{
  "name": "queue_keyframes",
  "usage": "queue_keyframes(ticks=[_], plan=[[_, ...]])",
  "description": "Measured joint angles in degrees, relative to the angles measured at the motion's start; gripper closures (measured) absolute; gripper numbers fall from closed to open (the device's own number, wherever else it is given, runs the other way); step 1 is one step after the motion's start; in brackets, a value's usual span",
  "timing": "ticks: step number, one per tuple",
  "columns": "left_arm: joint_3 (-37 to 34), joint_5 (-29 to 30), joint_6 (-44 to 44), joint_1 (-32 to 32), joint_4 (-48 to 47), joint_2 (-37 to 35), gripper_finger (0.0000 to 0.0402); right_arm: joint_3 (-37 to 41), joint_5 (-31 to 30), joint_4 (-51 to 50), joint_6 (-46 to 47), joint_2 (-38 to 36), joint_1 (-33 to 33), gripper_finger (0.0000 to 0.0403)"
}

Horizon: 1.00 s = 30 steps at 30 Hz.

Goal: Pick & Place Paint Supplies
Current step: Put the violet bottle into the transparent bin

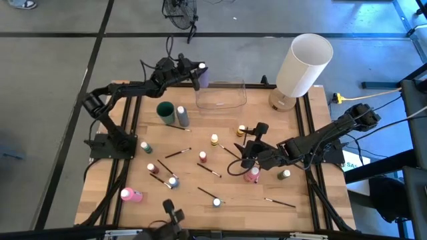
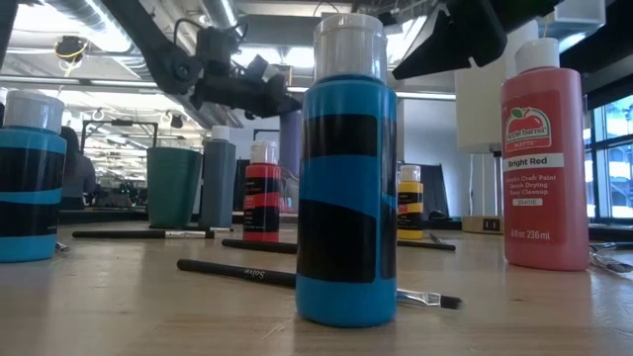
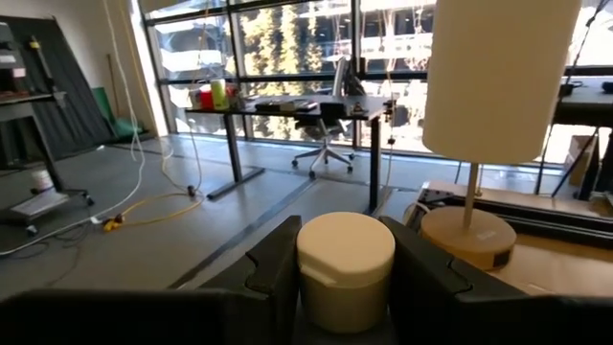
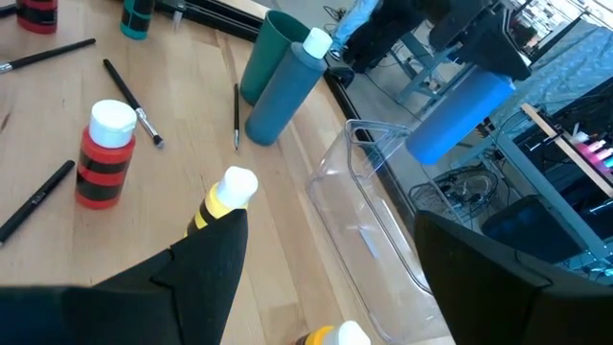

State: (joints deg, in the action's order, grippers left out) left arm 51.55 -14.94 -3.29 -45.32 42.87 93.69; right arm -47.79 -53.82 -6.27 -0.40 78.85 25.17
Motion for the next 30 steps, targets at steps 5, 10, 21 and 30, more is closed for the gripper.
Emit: queue_keyframes(ticks=[5,10,21,30], plan=[[0.0,-1.14,-0.43,-1.3,-0.79,0.06,0.0285,0.0,0.01,-0.43,0.0,0.0,0.0,0.0102],[-0.59,-3.49,-0.98,-1.88,-0.67,0.06,0.0285,0.0,0.0,-0.43,0.0,0.0,0.0,0.0102],[-0.96,-7.21,0.35,-0.67,4.08,0.11,0.0285,0.02,0.23,-0.43,0.02,0.0,-1.25,0.0102],[-0.96,-7.15,0.03,-0.53,4.58,0.11,0.0285,0.04,1.97,-0.41,0.19,0.0,-1.95,0.0102]])
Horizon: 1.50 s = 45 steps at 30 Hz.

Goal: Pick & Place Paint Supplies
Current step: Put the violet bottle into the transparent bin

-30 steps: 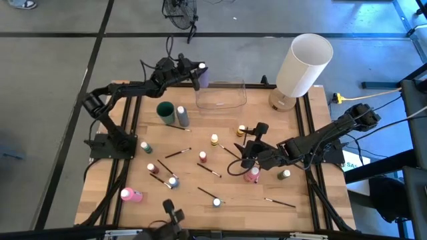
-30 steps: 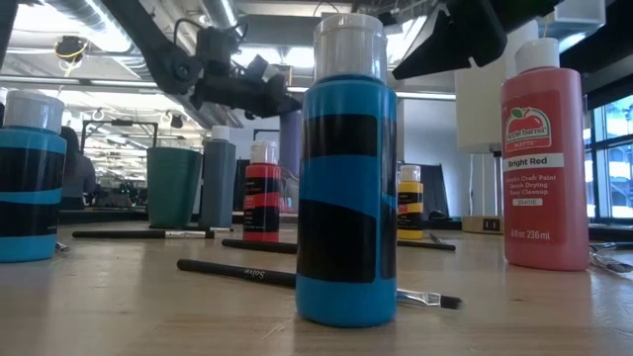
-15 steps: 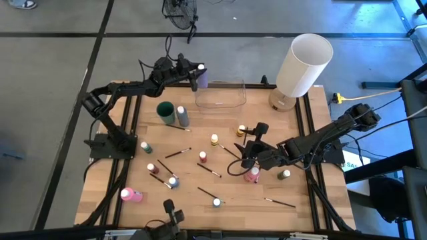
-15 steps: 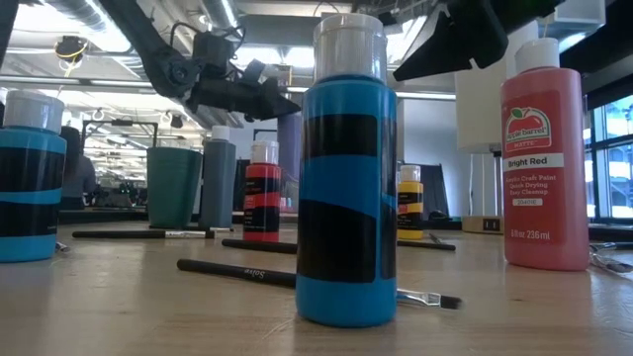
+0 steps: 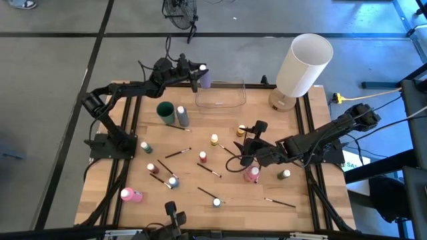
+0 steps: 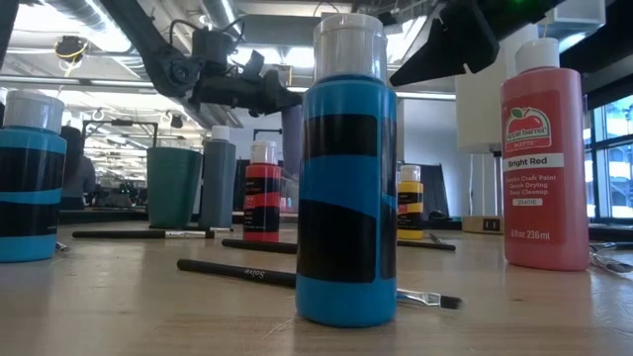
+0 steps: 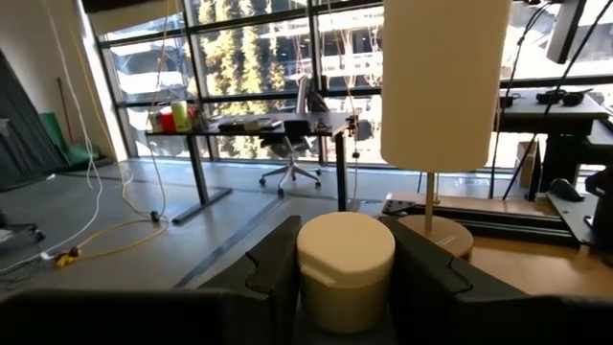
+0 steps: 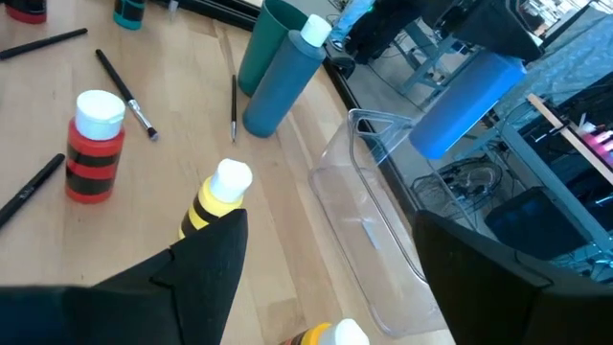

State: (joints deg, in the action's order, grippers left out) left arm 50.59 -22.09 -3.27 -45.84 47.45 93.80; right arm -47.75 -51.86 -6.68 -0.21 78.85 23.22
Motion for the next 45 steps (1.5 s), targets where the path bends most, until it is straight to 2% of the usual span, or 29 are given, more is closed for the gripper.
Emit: queue_keyframes(ticks=[18,27,31,45], plan=[[0.0,-0.07,-0.02,-0.02,0.34,0.02,0.0285,0.0,0.04,0.58,0.0,0.01,0.0,0.0102],[0.04,0.07,1.15,-0.02,1.91,4.55,0.0285,0.0,0.76,0.57,0.0,0.02,0.0,0.0102],[0.04,0.07,1.1,-0.02,2.0,4.87,0.0285,0.0,2.53,0.48,0.0,0.02,0.0,0.0102],[0.04,0.13,0.13,0.0,-0.47,4.87,0.0285,0.0,2.54,0.42,-0.15,0.02,0.0,0.0102]])
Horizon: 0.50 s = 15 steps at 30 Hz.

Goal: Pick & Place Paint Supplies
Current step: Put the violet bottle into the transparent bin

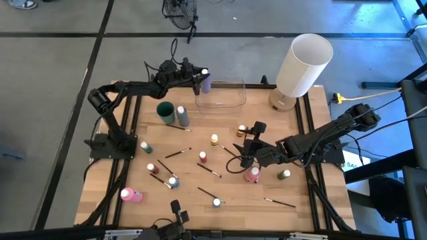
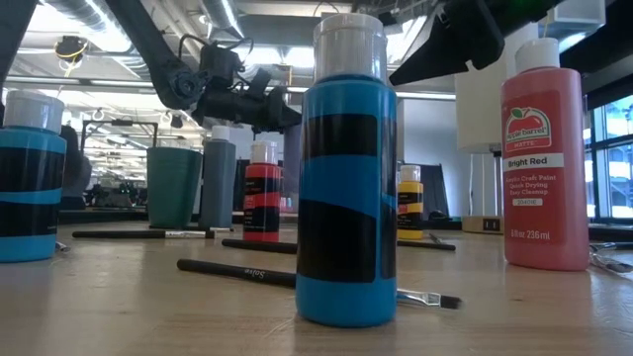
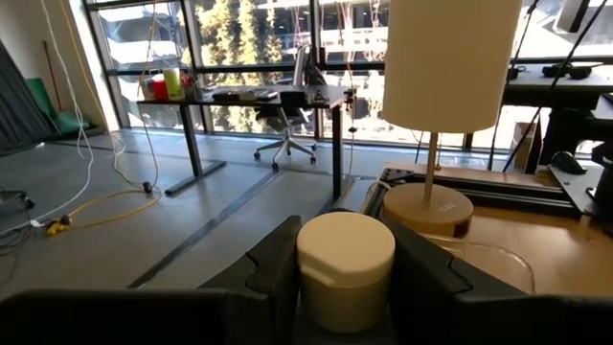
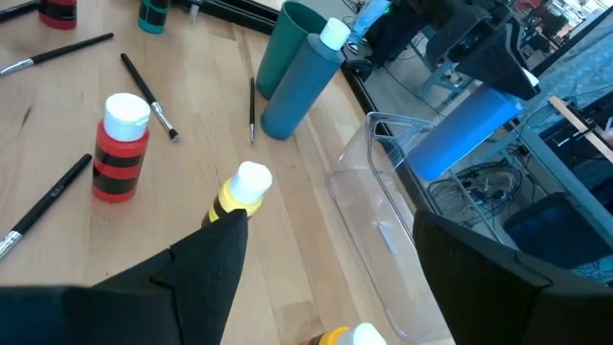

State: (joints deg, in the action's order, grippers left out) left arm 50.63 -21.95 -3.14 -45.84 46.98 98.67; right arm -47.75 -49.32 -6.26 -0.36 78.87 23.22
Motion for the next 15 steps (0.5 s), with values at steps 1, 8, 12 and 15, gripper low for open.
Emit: queue_keyframes(ticks=[1,8,12,15], plan=[[0.0,0.02,-0.04,0.0,-0.13,0.0,0.0285,0.0,0.0,0.0,0.0,0.0,0.0,0.0102],[0.0,0.22,-0.19,0.0,-0.29,0.37,0.0285,0.0,0.02,0.0,-0.01,0.0,0.0,0.0102],[0.0,1.26,-0.15,0.0,-0.29,2.32,0.0285,0.0,0.02,0.0,0.2,0.0,0.0,0.0102],[-0.02,1.45,1.06,0.02,2.2,4.14,0.0285,0.0,0.04,0.0,0.39,0.0,0.0,0.0102]])
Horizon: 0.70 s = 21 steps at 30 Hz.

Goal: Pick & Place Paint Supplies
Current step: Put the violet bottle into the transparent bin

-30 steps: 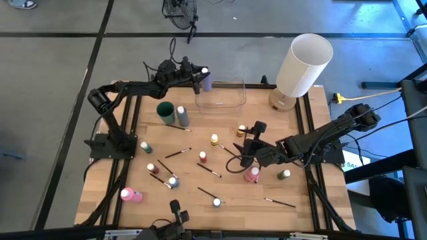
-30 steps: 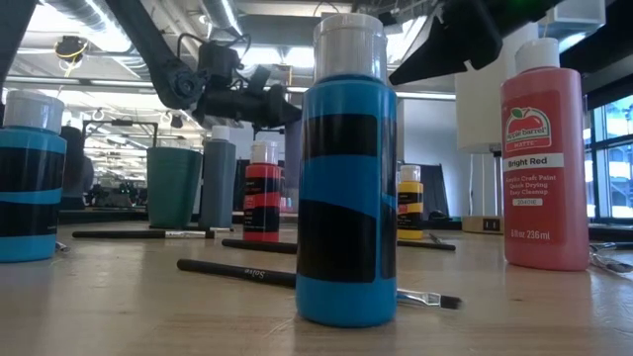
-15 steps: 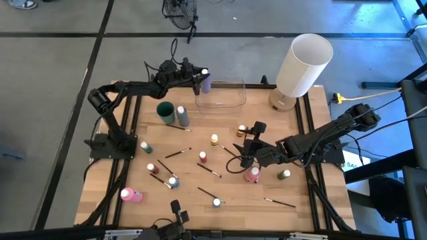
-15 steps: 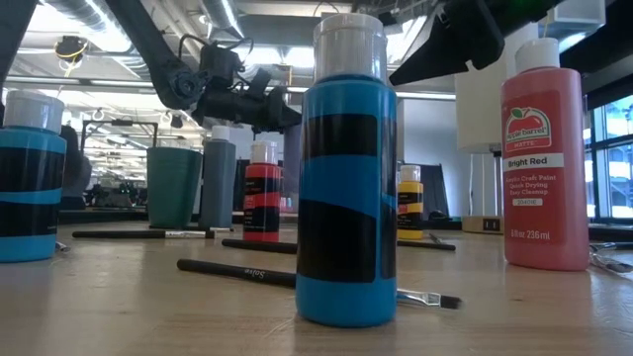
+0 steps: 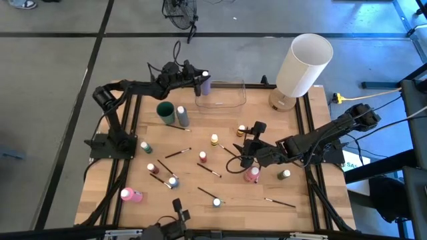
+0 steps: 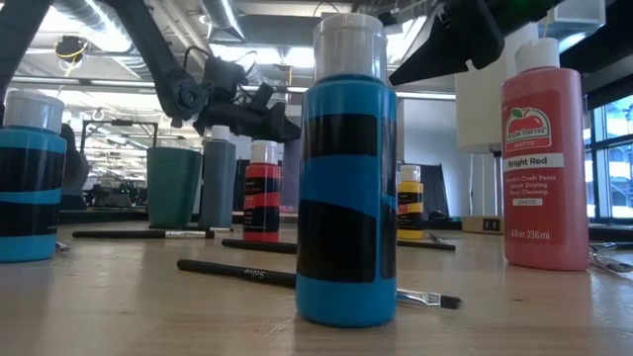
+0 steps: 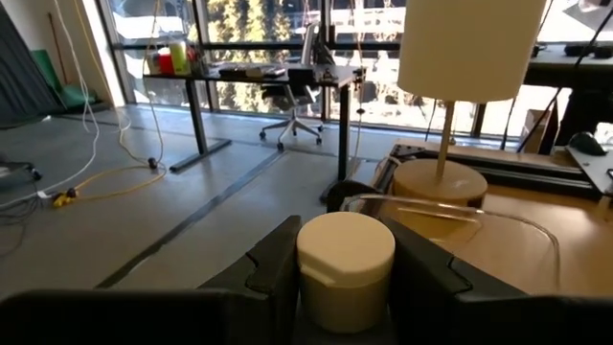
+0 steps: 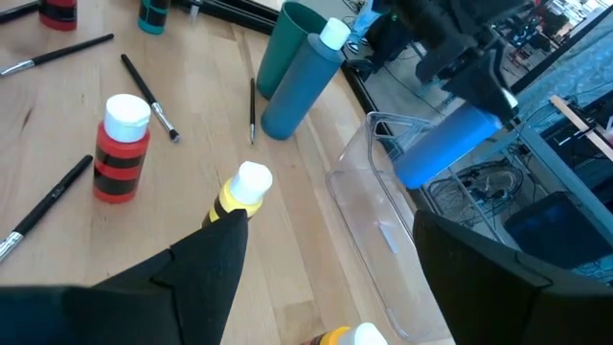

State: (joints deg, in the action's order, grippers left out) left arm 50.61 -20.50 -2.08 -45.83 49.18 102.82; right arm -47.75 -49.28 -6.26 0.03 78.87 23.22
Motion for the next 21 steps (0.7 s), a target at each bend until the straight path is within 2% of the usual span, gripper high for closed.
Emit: queue_keyframes(ticks=[4,21], plan=[[0.02,0.51,0.7,0.36,2.68,1.66,0.0285,0.0,0.01,-0.2,0.01,0.0,0.0,0.0102],[0.0,2.21,-0.16,0.55,2.06,3.53,0.0285,0.0,-0.01,-1.3,0.02,0.0,0.0,0.0102]])
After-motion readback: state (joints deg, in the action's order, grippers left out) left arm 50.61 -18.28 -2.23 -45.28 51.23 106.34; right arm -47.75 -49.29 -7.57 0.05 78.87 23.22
